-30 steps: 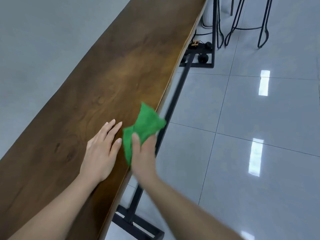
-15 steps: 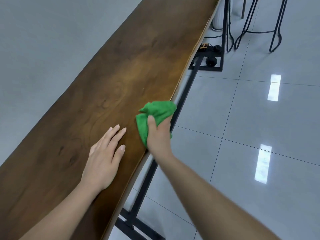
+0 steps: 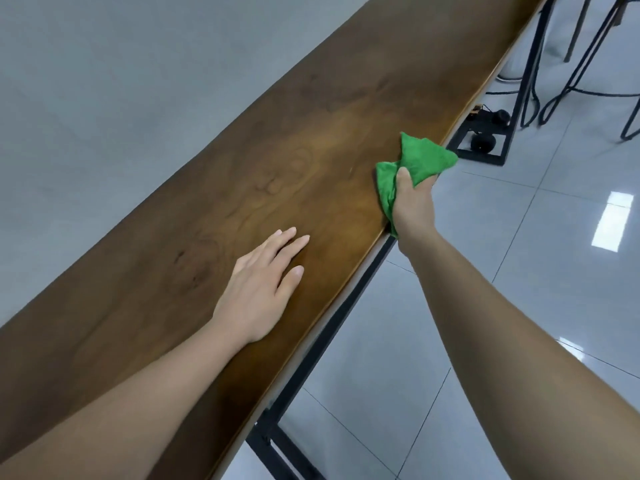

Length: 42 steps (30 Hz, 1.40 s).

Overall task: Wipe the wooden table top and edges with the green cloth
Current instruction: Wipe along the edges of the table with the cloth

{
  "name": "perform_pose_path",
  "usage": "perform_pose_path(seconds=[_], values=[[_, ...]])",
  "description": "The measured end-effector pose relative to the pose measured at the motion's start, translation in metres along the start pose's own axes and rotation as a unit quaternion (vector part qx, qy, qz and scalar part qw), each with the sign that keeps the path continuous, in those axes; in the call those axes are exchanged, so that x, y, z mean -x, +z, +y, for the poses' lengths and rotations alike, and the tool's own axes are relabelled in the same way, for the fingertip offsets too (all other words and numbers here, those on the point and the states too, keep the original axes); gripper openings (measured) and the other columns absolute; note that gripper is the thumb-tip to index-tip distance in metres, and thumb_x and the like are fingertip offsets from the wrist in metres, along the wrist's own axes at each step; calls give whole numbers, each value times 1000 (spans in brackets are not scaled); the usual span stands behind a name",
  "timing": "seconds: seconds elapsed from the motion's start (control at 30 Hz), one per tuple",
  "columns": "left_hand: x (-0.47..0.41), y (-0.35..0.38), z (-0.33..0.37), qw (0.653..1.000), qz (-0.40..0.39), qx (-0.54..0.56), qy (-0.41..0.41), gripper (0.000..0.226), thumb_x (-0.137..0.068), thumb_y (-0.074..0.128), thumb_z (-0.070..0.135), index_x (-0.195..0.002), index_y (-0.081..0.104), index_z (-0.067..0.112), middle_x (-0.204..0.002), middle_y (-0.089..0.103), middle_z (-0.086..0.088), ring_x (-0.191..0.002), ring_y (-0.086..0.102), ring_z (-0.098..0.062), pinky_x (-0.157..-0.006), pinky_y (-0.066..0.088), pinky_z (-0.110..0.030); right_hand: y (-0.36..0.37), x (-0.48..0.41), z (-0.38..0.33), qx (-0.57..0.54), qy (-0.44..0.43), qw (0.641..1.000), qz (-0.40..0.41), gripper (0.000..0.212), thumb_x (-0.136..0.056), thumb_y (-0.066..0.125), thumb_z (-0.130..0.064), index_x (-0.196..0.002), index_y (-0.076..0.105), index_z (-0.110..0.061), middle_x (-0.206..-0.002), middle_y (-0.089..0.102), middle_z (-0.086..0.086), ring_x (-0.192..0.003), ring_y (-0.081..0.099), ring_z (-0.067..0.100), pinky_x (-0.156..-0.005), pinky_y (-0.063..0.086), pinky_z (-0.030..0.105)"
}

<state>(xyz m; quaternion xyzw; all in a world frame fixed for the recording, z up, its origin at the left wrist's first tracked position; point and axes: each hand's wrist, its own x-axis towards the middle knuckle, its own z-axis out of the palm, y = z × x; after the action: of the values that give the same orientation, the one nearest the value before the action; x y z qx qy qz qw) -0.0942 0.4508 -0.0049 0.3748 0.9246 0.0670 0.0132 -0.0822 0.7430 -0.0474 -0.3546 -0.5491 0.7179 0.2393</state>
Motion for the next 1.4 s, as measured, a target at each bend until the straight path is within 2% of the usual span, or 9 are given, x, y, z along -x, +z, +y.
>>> perform_pose_path(seconds=[0.3,0.47,0.53,0.67,0.8,0.9,1.13,1.3,1.4], values=[[8,4,-10,1000,1,19,16,55,-117,27,50,-171,32,40,-181,23,15,-168,12,-8,-134,21,-44,57,210,94,-30,-72,997,-28,84,-106,47,-60,-177,11,-30,-170,34,-10,-157,39,15,-132,34,45],[84,-1,-25,999,13,30,11,52,-118,33,41,-170,36,36,-180,26,14,-168,12,-8,-132,20,-44,83,328,122,-59,-50,995,-60,67,-119,49,-40,-175,16,-27,-166,40,-10,-146,44,-9,-112,37,6],[123,-5,-36,999,8,36,12,52,-118,33,40,-170,37,36,-180,25,14,-169,11,-8,-131,20,-44,91,368,131,-67,-40,994,-71,63,-119,49,-38,-174,19,-26,-164,44,-10,-142,47,-14,-105,38,1],[197,-14,-62,999,2,43,4,52,-119,35,42,-170,36,37,-180,24,16,-168,9,-6,-132,17,-42,106,454,148,-77,-28,993,-81,58,-118,48,-40,-170,24,-27,-158,49,-17,-137,49,-17,-102,40,1],[265,-20,-88,999,2,39,-2,54,-118,34,49,-170,36,37,-180,25,16,-168,11,-7,-134,18,-43,123,549,165,-76,-24,993,-85,58,-115,47,-47,-159,11,-59,-159,37,-36,-143,43,-21,-110,37,4],[303,-24,-103,999,0,34,-15,54,-118,32,52,-171,34,40,-180,23,17,-168,10,-6,-134,19,-45,133,598,180,-72,4,994,-87,71,-114,48,-50,-172,7,-46,-170,37,-23,-152,41,-11,-122,40,19],[338,-25,-113,999,11,15,-46,56,-117,26,51,-171,32,40,-180,22,18,-168,12,-5,-135,15,-38,132,561,176,-24,-31,996,-77,80,-117,46,-52,-178,2,-26,-178,28,-6,-162,33,5,-133,33,34],[336,-25,-108,998,12,8,-54,52,-118,32,47,-170,33,41,-179,24,19,-168,14,-5,-135,17,-41,112,456,148,5,-87,995,-41,70,-118,50,-24,-177,12,-18,-170,33,-6,-153,34,9,-115,23,5],[336,-28,-105,998,8,5,-63,53,-118,28,50,-170,32,43,-179,24,19,-168,14,-5,-135,19,-46,98,384,129,21,-76,996,-37,80,-117,52,-26,-178,1,-18,-167,33,-3,-153,39,17,-117,28,15]])
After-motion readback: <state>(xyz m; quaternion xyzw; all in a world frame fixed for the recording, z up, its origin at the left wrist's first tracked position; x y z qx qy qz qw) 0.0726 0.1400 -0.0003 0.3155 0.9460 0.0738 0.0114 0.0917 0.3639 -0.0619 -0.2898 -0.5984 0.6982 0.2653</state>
